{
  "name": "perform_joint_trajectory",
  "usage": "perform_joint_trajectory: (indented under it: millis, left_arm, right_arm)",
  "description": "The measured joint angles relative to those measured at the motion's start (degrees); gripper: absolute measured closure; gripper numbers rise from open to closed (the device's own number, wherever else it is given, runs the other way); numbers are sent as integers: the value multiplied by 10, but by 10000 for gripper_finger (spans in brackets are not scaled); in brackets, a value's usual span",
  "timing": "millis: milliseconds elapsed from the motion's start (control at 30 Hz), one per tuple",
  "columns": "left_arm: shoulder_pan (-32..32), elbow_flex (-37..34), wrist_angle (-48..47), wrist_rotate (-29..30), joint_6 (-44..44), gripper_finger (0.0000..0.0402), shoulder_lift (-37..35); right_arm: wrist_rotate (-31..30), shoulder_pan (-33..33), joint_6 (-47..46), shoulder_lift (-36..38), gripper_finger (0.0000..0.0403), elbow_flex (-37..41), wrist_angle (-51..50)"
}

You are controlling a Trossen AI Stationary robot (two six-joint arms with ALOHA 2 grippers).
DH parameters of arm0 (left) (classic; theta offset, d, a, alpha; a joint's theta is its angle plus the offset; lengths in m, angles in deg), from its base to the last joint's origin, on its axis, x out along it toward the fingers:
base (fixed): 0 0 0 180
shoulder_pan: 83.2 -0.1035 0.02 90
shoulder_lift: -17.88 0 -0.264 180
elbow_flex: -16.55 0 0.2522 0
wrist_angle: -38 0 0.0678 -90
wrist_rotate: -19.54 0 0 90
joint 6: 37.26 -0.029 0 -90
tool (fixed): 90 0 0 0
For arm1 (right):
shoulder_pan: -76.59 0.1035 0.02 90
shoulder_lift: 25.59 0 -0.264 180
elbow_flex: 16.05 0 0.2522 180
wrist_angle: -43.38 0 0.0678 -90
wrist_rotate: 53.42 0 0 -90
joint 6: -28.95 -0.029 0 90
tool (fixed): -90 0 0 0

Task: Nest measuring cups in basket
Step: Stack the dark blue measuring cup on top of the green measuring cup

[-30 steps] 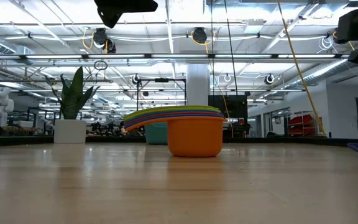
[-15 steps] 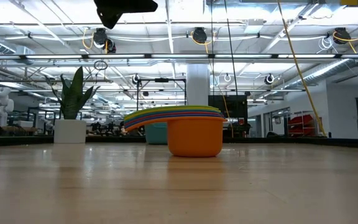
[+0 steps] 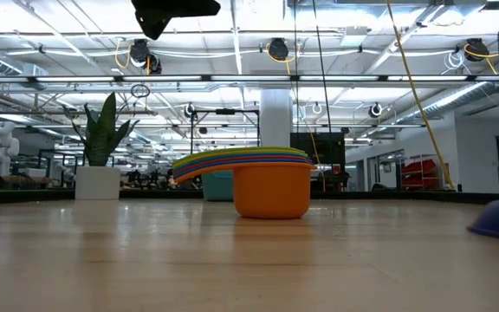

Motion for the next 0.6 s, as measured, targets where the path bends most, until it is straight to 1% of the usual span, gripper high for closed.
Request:
perform_joint_trajectory:
  millis: [133, 267, 333, 400, 500, 600]
  left_arm:
    - [0, 0, 0, 0, 1, 243, 0]
    - [0, 0, 0, 0, 1, 243, 0]
    - [0, 0, 0, 0, 1, 243, 0]
    - [0, 0, 1, 0, 1, 243, 0]
    - [0, 0, 1, 0, 1, 243, 0]
    - [0, 0, 2, 0, 1, 243, 0]
  right_arm:
    - [-4, 0, 31, 4, 403, 0, 23]
    - [-16, 0, 47, 19, 403, 0, 1]
    - [-37, 0, 65, 29, 403, 0, -13]
    - [-53, 0, 84, 42, 403, 0, -35]
    - [-54, 0, 106, 62, 403, 0, -79]
    - [-68, 0, 106, 75, 403, 0, -157]
